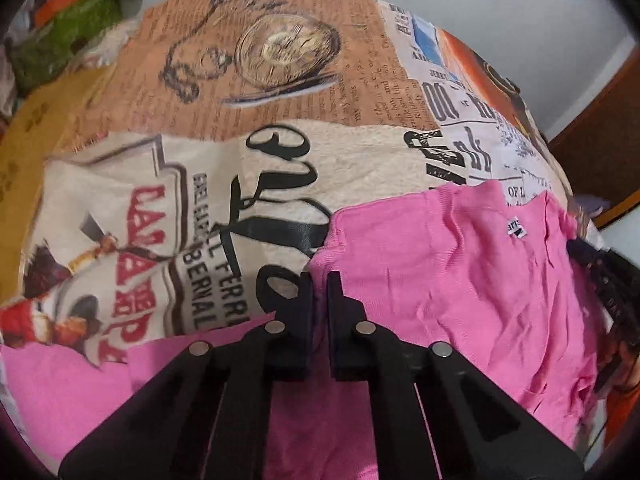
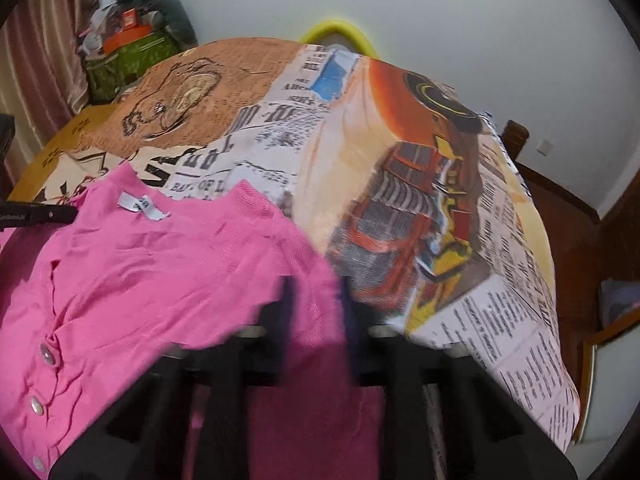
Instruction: Fold small clothes
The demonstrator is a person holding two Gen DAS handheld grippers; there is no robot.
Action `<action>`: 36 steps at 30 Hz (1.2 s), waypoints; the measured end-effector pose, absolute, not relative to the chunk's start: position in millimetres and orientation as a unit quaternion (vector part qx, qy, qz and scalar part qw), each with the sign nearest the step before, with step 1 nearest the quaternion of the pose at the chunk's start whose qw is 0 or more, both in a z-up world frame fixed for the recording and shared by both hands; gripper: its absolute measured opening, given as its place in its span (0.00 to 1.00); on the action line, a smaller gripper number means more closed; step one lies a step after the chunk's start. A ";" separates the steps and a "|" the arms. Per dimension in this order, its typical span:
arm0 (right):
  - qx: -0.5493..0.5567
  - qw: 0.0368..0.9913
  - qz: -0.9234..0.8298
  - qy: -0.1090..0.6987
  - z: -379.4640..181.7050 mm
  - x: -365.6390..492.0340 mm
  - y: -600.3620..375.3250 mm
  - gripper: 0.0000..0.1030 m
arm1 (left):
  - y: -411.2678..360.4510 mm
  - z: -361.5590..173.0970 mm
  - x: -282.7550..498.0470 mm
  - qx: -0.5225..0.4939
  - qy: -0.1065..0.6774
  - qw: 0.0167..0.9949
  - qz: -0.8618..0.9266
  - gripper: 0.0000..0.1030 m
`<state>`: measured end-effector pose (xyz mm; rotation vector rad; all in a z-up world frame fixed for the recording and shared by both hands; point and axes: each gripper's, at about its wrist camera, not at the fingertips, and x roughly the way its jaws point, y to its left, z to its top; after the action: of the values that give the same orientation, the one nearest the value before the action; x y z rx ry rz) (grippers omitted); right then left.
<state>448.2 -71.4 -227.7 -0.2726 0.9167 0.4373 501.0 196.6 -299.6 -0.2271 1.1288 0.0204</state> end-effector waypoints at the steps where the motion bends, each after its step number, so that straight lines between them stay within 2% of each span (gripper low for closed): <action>1: -0.136 0.866 0.210 0.433 -226.2 448.5 -70.0 0.07 | 193.4 -293.9 501.0 -0.097 0.527 0.844 0.011 0.04; 7: -0.147 0.876 0.193 0.416 -217.3 466.6 -75.4 0.06 | 197.7 -267.9 512.6 -0.038 0.498 0.863 0.072 0.03; 13: -0.151 0.882 0.166 0.414 -212.5 492.8 -78.2 0.06 | 221.4 -289.0 533.2 -0.038 0.517 0.846 0.125 0.04; 18: -0.165 0.878 0.160 0.419 -222.2 495.7 -71.1 0.07 | 221.2 -298.1 527.4 -0.048 0.523 0.845 0.100 0.06; 20: -0.165 0.877 0.161 0.422 -219.0 491.2 -69.5 0.13 | 221.9 -290.7 518.8 -0.050 0.519 0.848 0.096 0.12; 22: -0.167 0.875 0.160 0.426 -213.2 485.3 -68.4 0.30 | 225.8 -280.0 507.9 -0.056 0.512 0.852 0.094 0.21; 23: -0.167 0.876 0.161 0.423 -209.6 481.2 -67.7 0.35 | 230.0 -273.1 500.4 -0.060 0.507 0.855 0.097 0.25; 25: -0.162 0.882 0.174 0.407 -196.0 466.8 -65.7 0.45 | 242.9 -257.5 481.6 -0.073 0.491 0.862 0.105 0.44; 28: -0.150 0.886 0.202 0.390 -177.0 445.2 -60.2 0.53 | 264.8 -239.1 447.8 -0.084 0.469 0.870 0.129 0.53; 33: -0.131 0.882 0.249 0.377 -159.7 407.8 -45.5 0.62 | 301.8 -228.3 388.2 -0.077 0.474 0.856 0.192 0.58; 36: -0.118 0.874 0.274 0.383 -161.2 386.3 -37.0 0.66 | 315.6 -229.0 353.1 -0.065 0.474 0.853 0.207 0.73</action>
<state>386.3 -37.0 -161.2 -0.2462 0.8004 0.5715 353.1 315.6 -229.0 -0.1377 0.9971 0.4352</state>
